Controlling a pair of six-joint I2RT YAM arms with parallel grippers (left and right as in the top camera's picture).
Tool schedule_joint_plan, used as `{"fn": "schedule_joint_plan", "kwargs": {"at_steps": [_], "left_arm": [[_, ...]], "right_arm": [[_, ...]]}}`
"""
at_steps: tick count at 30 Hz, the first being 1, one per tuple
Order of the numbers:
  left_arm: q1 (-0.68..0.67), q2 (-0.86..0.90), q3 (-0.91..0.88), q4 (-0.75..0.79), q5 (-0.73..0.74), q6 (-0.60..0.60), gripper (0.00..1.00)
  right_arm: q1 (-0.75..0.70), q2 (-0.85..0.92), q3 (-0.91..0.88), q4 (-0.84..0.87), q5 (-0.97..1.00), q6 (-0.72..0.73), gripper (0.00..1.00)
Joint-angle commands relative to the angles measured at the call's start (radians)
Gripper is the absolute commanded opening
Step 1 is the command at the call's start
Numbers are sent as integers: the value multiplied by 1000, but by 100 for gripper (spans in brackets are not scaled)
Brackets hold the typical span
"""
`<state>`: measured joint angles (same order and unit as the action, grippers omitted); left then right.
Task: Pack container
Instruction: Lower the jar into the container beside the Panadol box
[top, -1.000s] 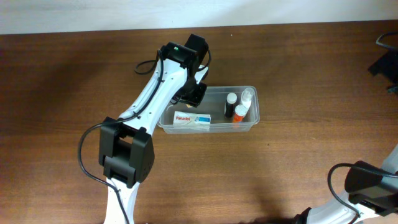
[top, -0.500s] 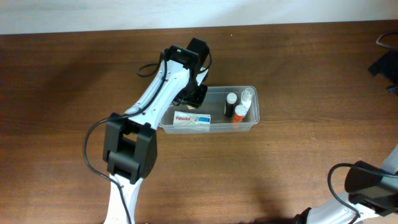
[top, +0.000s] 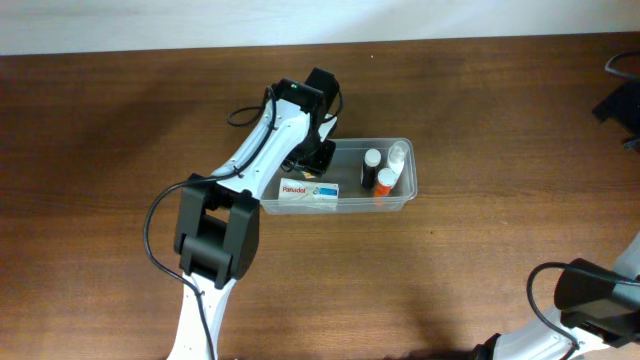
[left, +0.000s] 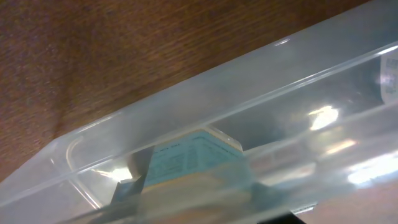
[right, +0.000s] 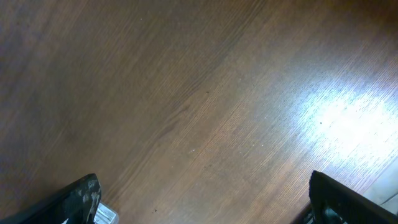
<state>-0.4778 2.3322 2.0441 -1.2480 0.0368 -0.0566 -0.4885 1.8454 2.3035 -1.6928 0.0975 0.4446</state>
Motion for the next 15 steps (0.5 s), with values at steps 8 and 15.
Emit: {"fn": "schedule_joint_plan", "kwargs": {"at_steps": [8, 15], "left_arm": [[-6, 9, 0, -24, 0, 27, 25], [-6, 9, 0, -46, 0, 26, 25]], "right_arm": [[-3, -8, -2, -5, 12, -2, 98], [-3, -8, -2, -5, 12, -2, 98]]}}
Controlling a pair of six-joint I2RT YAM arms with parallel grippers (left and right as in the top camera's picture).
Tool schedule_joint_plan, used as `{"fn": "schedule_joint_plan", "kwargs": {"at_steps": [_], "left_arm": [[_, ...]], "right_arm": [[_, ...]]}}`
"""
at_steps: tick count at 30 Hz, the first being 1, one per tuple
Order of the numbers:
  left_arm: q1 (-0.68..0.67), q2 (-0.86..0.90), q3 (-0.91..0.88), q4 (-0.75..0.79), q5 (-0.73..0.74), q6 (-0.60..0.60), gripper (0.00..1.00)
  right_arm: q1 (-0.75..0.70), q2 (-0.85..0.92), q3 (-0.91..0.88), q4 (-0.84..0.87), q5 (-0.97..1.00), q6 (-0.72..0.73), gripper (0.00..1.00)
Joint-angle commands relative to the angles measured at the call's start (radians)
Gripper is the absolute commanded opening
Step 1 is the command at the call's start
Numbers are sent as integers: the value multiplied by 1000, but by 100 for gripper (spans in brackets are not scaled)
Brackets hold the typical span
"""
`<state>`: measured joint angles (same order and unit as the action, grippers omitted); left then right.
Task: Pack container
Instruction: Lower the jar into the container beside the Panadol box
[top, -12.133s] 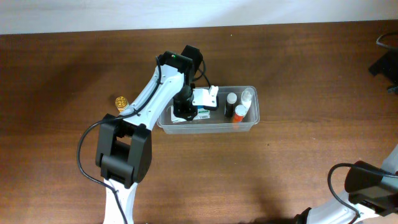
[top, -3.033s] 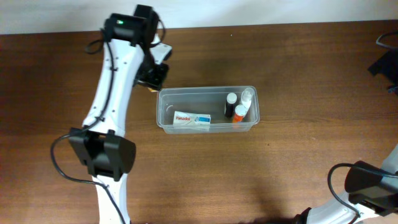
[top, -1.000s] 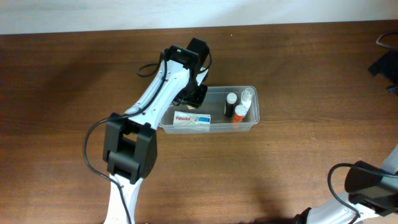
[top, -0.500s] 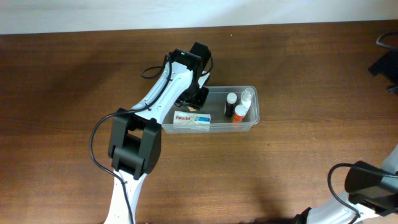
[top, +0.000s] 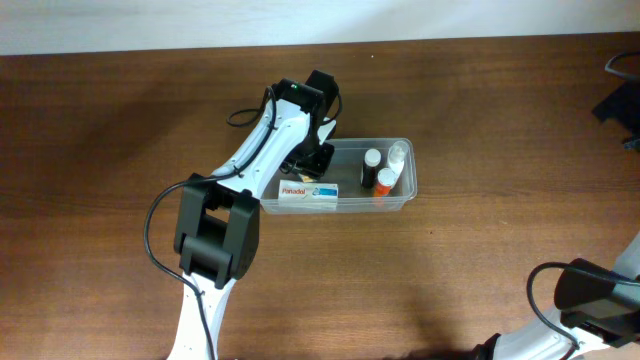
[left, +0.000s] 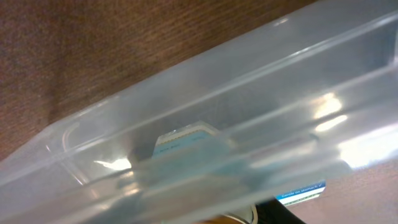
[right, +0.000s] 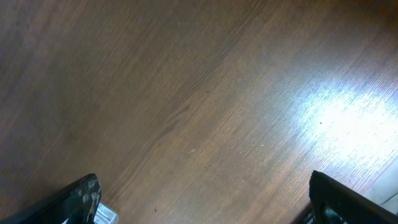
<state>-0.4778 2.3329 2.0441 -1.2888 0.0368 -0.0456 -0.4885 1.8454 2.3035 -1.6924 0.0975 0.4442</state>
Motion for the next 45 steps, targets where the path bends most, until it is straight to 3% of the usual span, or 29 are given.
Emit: {"fn": "schedule_joint_plan", "kwargs": {"at_steps": [1, 15, 35, 45], "left_arm": [[-6, 8, 0, -6, 0, 15, 25], [-6, 8, 0, 6, -41, 5, 25], [-6, 8, 0, 24, -63, 83, 24], [-6, 8, 0, 21, -61, -37, 24]], "right_arm": [[-3, -8, -2, -6, 12, -2, 98], [-3, -8, -2, -6, 12, -2, 98], [-3, -8, -2, -6, 12, -2, 98], [-3, -8, -2, -6, 12, -2, 98]]}}
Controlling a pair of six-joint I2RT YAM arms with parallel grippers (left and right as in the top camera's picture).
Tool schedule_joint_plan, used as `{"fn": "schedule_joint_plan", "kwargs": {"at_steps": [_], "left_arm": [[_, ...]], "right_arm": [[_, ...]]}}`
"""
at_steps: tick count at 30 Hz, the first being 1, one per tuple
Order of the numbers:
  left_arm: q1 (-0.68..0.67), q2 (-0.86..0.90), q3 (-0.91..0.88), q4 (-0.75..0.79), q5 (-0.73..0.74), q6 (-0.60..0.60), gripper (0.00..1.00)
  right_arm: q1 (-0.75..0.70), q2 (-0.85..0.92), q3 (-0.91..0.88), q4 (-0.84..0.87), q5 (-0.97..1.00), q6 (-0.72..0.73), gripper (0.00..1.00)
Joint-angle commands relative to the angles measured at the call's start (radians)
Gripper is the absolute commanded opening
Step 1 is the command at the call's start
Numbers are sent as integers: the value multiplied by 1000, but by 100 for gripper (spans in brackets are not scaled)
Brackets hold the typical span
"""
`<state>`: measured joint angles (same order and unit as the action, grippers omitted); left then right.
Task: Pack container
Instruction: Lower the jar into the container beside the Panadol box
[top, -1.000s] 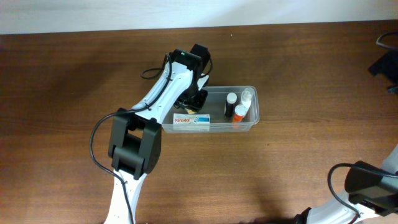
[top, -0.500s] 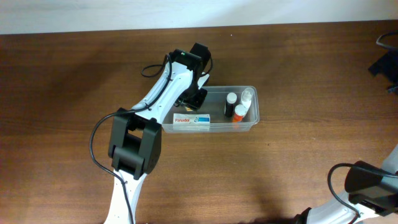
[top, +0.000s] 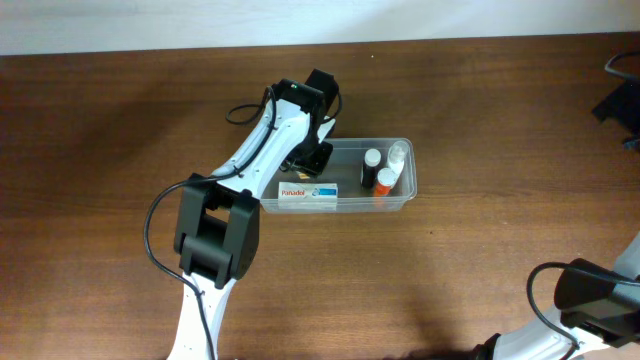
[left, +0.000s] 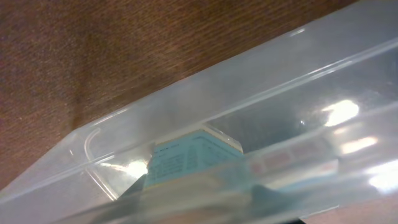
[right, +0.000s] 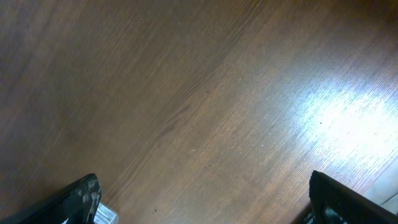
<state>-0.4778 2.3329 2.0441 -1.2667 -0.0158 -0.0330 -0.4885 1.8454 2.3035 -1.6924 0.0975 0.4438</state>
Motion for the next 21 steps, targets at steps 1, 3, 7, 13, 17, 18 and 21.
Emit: {"fn": "schedule_joint_plan", "kwargs": {"at_steps": [1, 3, 7, 13, 17, 18, 21], "left_arm": [[-6, 8, 0, -2, -7, -56, 24], [-6, 8, 0, -2, -7, -65, 24], [-6, 8, 0, -2, -7, -65, 25], [-6, 8, 0, -2, -7, -65, 26], [-6, 8, 0, -2, -7, -64, 36], [-6, 8, 0, -2, -7, -64, 38], [-6, 8, 0, -2, -7, -64, 37]], "right_arm": [[-3, -8, -2, -6, 12, -2, 98], [-3, -8, -2, -6, 12, -2, 98], [-3, -8, -2, -6, 12, -2, 98], [-3, -8, -2, -6, 12, -2, 98], [-3, -8, -2, -6, 12, -2, 98], [-3, -8, -2, -6, 12, -2, 99], [-3, -8, -2, -6, 12, -2, 98]]}}
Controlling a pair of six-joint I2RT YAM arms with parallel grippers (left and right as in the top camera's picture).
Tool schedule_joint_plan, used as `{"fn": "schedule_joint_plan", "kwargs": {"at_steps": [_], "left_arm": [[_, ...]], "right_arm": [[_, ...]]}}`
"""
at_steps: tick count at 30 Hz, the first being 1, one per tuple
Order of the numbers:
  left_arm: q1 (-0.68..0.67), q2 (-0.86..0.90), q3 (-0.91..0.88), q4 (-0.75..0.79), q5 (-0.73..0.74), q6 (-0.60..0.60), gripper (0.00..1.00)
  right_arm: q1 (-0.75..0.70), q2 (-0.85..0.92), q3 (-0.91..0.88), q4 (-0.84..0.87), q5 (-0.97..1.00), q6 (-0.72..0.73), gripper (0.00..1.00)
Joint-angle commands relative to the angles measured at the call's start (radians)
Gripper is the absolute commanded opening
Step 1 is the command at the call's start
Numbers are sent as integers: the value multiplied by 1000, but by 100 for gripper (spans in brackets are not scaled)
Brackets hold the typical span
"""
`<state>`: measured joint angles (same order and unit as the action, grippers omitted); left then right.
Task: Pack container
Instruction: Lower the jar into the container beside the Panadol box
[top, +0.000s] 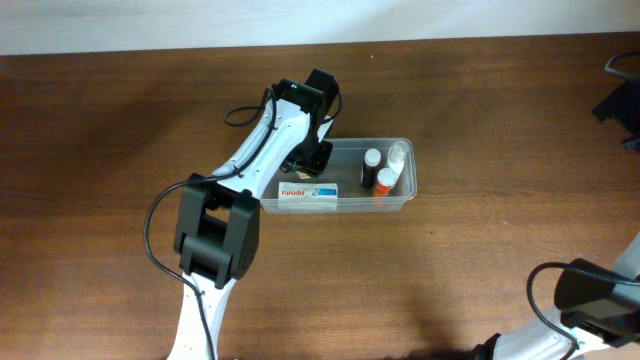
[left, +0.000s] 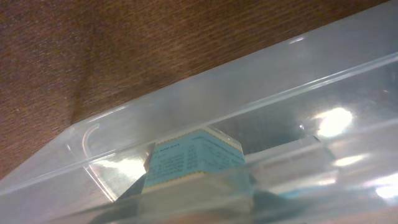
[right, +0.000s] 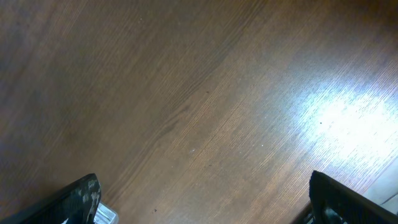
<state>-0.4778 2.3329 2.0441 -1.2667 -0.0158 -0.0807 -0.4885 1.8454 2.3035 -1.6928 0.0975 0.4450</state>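
A clear plastic container (top: 400, 200) lies mid-table, holding a white Panadol box (top: 308, 192) along its near wall and three small bottles (top: 384, 170) at its right end. My left gripper (top: 318, 156) reaches into the container's left end. In the left wrist view a teal box (left: 193, 158) sits between the dark, blurred fingers, seen through the container's wall (left: 261, 74), and the gripper looks shut on it. My right gripper (right: 205, 205) hangs open over bare wood, far from the container.
The brown wooden table (top: 120, 150) surrounds the container. The right arm's base (top: 590, 290) sits at the near right corner. A dark object (top: 622, 95) pokes in at the right edge.
The left wrist view has shifted slightly, so the container's wall sits a little differently in frame. The teal box is still between the fingers. The right arm has not moved.
My left gripper stood in the container's left end with the teal box. Half a second later its view had tilted and the Panadol label showed below. By the last earlier moment the view was back as before, and it stays so.
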Motion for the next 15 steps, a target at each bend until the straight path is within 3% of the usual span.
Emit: {"fn": "schedule_joint_plan", "kwargs": {"at_steps": [1, 15], "left_arm": [[-6, 8, 0, -2, -7, -17, 38], [-6, 8, 0, -5, 1, -17, 42]], "right_arm": [[-3, -8, -2, -5, 12, -3, 98], [-3, -8, -2, -5, 12, -3, 98]]}}
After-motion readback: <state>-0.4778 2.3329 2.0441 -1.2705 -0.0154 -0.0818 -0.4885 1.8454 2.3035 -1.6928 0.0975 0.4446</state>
